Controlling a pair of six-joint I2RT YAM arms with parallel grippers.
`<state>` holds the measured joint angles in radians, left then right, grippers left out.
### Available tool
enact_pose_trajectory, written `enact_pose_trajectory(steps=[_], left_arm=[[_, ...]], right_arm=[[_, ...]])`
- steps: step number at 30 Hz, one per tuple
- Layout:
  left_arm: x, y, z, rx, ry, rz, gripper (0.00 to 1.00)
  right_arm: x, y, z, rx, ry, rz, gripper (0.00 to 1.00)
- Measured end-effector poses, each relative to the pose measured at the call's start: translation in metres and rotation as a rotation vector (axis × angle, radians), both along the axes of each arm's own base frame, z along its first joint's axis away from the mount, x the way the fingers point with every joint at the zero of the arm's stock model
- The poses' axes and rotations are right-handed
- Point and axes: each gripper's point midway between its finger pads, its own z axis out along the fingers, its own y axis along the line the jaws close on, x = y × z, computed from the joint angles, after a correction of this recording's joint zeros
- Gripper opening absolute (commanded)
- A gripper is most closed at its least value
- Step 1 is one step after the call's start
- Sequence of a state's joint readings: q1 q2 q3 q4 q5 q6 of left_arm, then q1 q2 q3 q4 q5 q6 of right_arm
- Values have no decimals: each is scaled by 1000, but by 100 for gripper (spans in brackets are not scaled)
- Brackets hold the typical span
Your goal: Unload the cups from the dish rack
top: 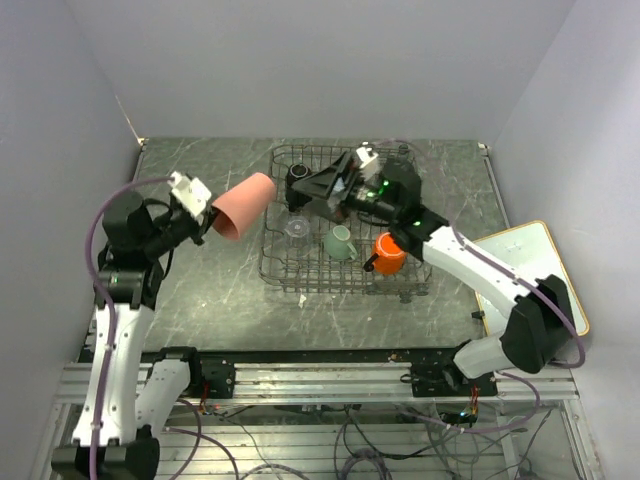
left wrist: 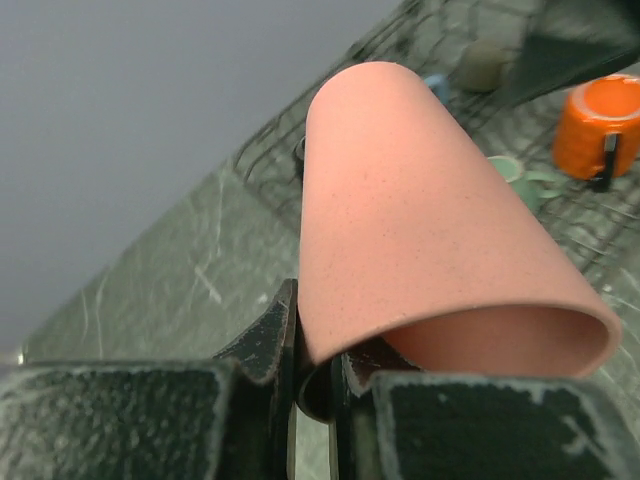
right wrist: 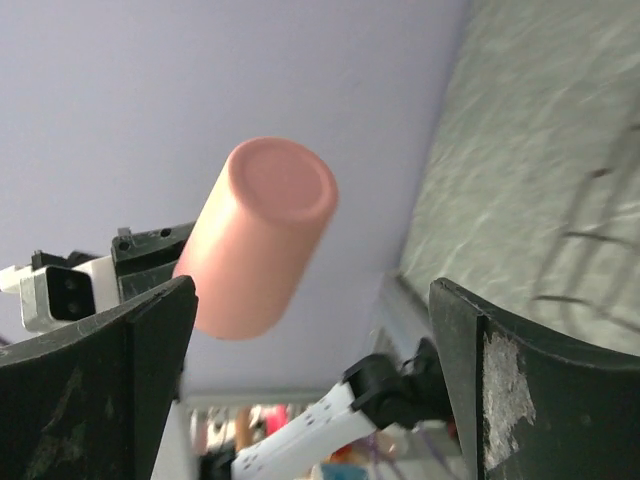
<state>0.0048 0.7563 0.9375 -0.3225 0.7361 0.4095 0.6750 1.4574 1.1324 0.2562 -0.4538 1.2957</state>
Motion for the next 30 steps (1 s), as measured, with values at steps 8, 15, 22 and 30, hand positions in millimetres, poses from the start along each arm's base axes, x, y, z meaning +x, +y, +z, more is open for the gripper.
enact_pose_trajectory(steps=[8,15,22,30], left_arm=[[89,53,-39,42,367,359,7],[198,88,-109,174,767,562,7],[226,76,-188,348,991,586,7],[238,55,-199,415,992,575,7]], right_arm=[[44,-86,-17,-205,-61,-272,100],[48,-110,-48,-432,-83,-328,100],[45,-127,-67,-556,-86,-350,100],[44,-135,-76,-609,-105,-357,100]])
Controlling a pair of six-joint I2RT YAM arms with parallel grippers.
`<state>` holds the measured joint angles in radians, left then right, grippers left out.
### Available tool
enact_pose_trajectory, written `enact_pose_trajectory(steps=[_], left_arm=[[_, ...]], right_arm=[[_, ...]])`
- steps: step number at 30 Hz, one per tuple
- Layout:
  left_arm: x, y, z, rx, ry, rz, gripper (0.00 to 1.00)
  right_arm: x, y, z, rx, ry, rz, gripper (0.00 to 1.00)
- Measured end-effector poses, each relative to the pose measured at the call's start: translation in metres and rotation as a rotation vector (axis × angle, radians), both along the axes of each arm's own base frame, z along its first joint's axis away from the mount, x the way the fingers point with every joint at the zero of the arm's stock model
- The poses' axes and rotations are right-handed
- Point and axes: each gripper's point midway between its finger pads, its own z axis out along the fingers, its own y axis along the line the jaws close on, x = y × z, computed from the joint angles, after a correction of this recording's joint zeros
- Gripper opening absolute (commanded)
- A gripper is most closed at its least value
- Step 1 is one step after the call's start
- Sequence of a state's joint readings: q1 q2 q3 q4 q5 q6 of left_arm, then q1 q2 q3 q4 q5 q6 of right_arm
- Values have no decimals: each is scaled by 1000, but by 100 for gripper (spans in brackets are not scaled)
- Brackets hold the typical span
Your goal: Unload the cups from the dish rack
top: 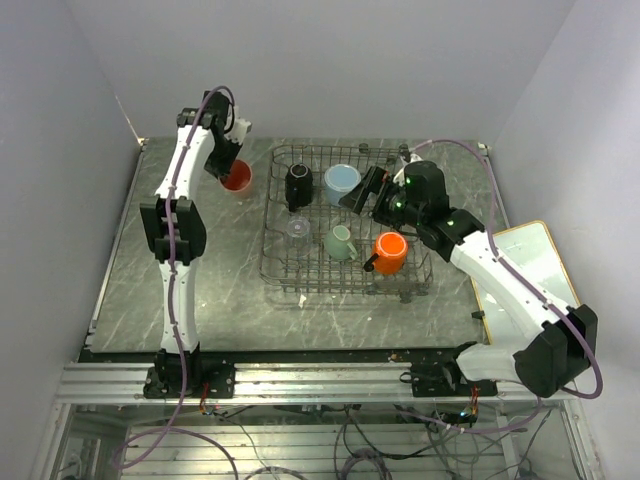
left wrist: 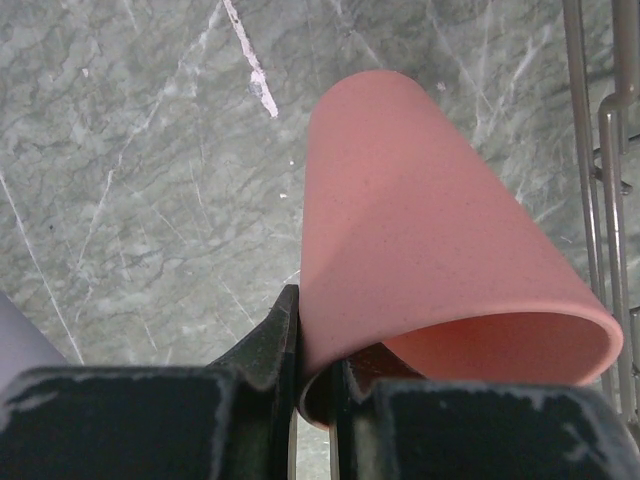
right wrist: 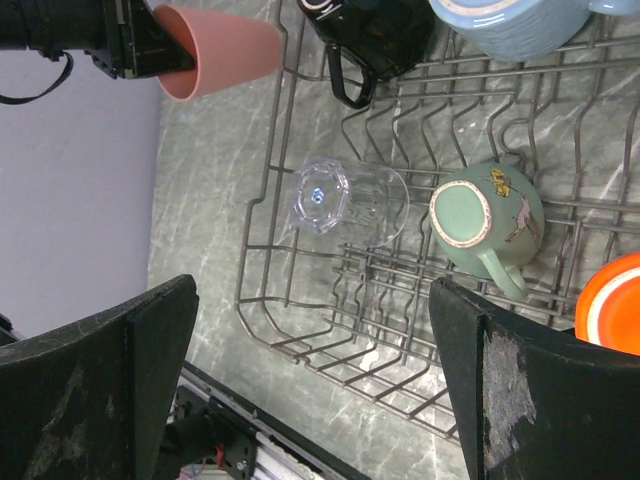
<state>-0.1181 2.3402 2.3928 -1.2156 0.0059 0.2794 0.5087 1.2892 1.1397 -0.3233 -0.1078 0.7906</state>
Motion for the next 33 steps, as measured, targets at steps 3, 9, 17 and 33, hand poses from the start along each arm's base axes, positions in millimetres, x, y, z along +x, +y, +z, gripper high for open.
enact_pose_trajectory(steps=[3,9,17,33], left_arm=[[0,1,-5,8,9,2,7],[1,4,-25,20,49,4,7],[8,6,-26,27,37,13,34],[17,9,101,-3,-305,55,96]], right_arm=[[-1,-1,-5,-11,6,3,100],[0,2,-13,-26,16,19,100],[-2,7,-22,-43,30,37,100],[2,75,-72,-363,-3,137,100]])
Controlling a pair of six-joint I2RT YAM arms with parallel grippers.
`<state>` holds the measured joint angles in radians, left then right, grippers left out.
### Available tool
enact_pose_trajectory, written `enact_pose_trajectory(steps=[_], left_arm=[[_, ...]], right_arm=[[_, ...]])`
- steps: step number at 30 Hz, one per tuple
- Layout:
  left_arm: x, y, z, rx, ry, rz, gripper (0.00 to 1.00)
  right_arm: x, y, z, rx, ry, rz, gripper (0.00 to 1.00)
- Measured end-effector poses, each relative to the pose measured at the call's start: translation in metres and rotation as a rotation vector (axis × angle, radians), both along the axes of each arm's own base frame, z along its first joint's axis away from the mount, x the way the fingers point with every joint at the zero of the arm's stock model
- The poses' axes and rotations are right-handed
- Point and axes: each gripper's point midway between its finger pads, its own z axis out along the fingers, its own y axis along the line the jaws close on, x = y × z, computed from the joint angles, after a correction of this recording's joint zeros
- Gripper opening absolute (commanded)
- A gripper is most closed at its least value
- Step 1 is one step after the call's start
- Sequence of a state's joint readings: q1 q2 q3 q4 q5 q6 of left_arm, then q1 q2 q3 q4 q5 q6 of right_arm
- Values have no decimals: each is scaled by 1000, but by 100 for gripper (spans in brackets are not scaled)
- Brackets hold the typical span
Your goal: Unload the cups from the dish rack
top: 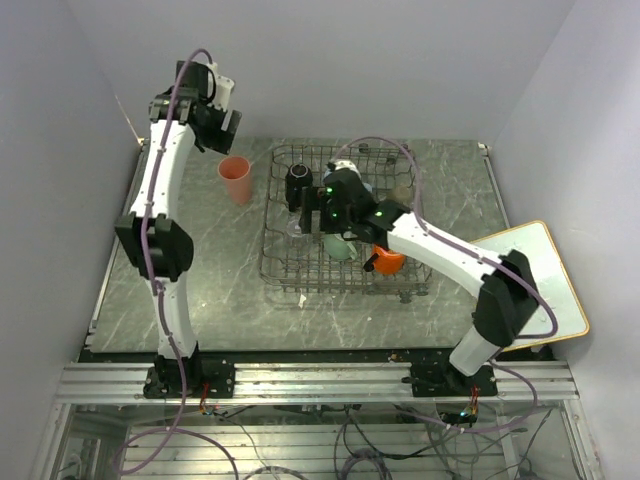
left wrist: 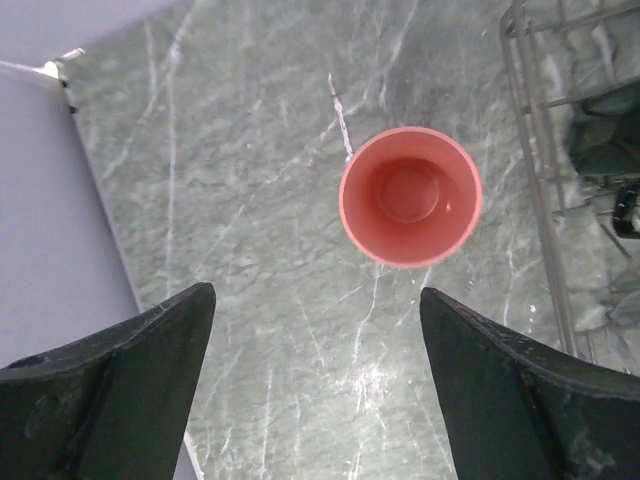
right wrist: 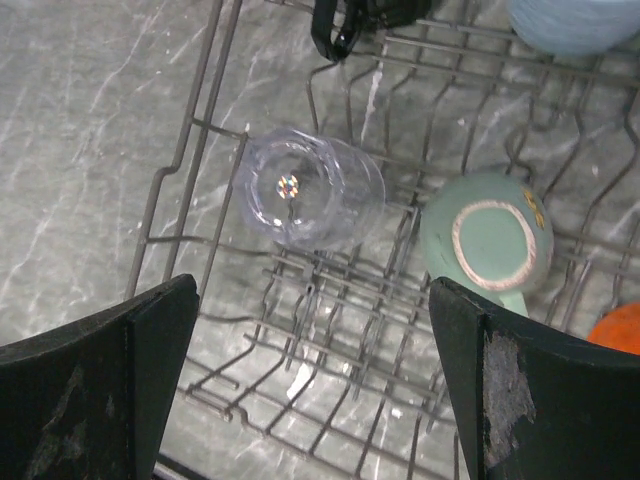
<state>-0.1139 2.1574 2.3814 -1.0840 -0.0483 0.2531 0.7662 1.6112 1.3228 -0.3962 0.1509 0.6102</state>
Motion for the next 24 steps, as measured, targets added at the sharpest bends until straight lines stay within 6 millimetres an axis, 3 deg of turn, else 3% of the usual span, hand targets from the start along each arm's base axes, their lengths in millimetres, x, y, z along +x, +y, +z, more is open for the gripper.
enact_pose_trajectory(steps=[4,7,14,18,24], left_arm=[[-30,0,56,-26,-111,-14,100],[-66,-2,75,-54,-135,-38,100],[-141,-7,58,-112,-62,-84,100],[-164,-11,53,-153,-47,-100,99],[-181,-13,59,-181,-71,-112,100]], right_arm=[[11,24,-10,-113,-52,30,100],[20,38,-23,-202,-78,47,100],[32,50,-64,-363,-85,76,100],[36,49,-81,-418,-85,86,100],[46,58,-103,-455,-82,104,98]])
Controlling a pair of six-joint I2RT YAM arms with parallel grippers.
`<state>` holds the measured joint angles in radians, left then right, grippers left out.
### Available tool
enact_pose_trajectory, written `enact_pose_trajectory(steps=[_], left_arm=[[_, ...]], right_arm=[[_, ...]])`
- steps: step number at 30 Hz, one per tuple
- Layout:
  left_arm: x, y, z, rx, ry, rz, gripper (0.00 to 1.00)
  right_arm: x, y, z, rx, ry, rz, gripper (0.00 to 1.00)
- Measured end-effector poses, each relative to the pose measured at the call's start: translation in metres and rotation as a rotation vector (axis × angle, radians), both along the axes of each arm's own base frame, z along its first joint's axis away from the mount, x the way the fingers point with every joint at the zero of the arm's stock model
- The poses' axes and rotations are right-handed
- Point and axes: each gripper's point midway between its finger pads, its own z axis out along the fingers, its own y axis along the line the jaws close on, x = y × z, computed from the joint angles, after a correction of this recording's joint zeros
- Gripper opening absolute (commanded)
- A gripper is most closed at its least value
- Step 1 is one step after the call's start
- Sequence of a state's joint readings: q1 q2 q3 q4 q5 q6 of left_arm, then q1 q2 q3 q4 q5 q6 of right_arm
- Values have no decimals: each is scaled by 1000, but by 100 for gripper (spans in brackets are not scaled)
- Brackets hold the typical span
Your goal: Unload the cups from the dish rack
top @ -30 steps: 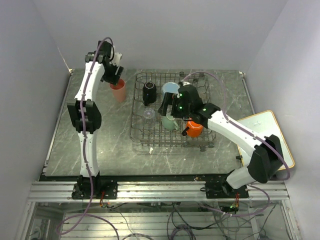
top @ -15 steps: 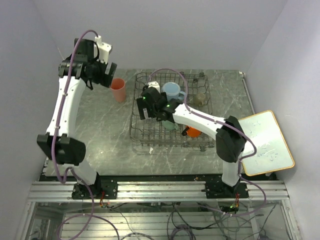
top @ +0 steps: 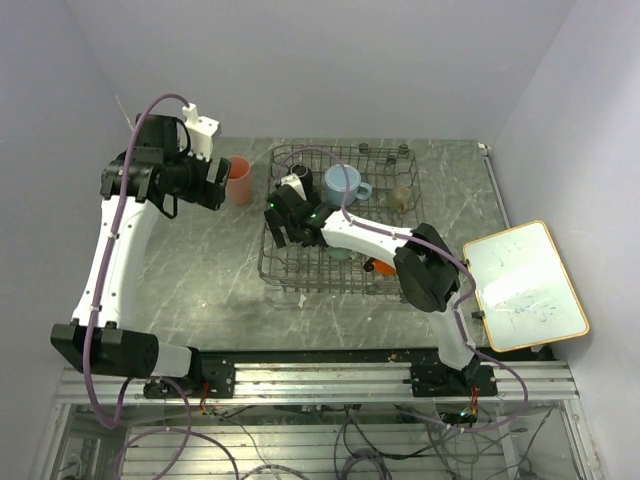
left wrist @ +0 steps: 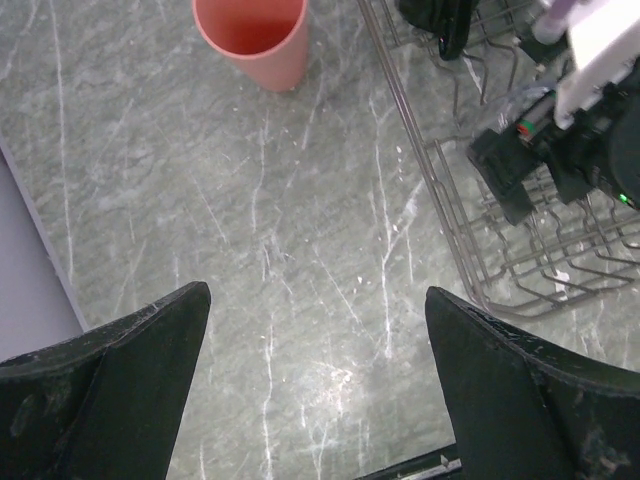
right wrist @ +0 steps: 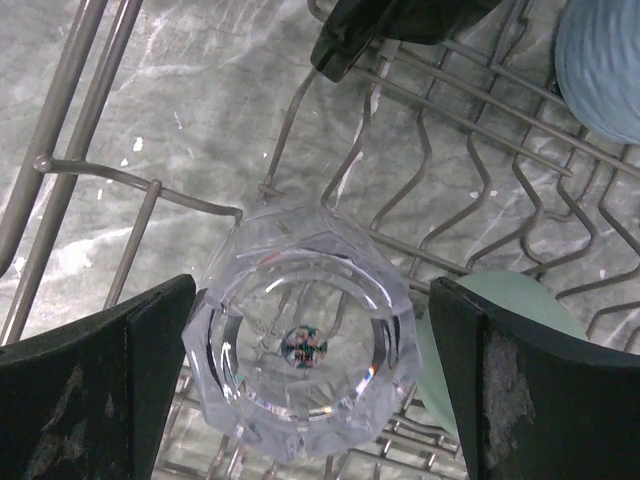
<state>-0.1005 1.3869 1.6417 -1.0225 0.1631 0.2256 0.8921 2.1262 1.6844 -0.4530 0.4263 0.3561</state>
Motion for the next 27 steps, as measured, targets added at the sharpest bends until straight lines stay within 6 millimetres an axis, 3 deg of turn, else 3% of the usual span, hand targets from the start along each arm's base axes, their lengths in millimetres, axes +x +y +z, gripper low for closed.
enact_pose_trajectory(steps=[5,12,17,22,27], left_arm=[[-17,-4,-5,-29,-4,-15,99],[-25,-13,-3,-77,-49,-53,100],[-32,-17,-24,-92,-49,-75,100],[-43,-24,-36,-108,-75,-134,100],[-52,-33,-44,-118,-130,-229,100]], right_arm=[[4,6,-13,-12,13,3,87],[3,7,-17,-13,18,7,62],[2,8,-13,-1,23,19,44],[1,12,12,63,20,41,41],[-1,7,70,186,-14,57,41]])
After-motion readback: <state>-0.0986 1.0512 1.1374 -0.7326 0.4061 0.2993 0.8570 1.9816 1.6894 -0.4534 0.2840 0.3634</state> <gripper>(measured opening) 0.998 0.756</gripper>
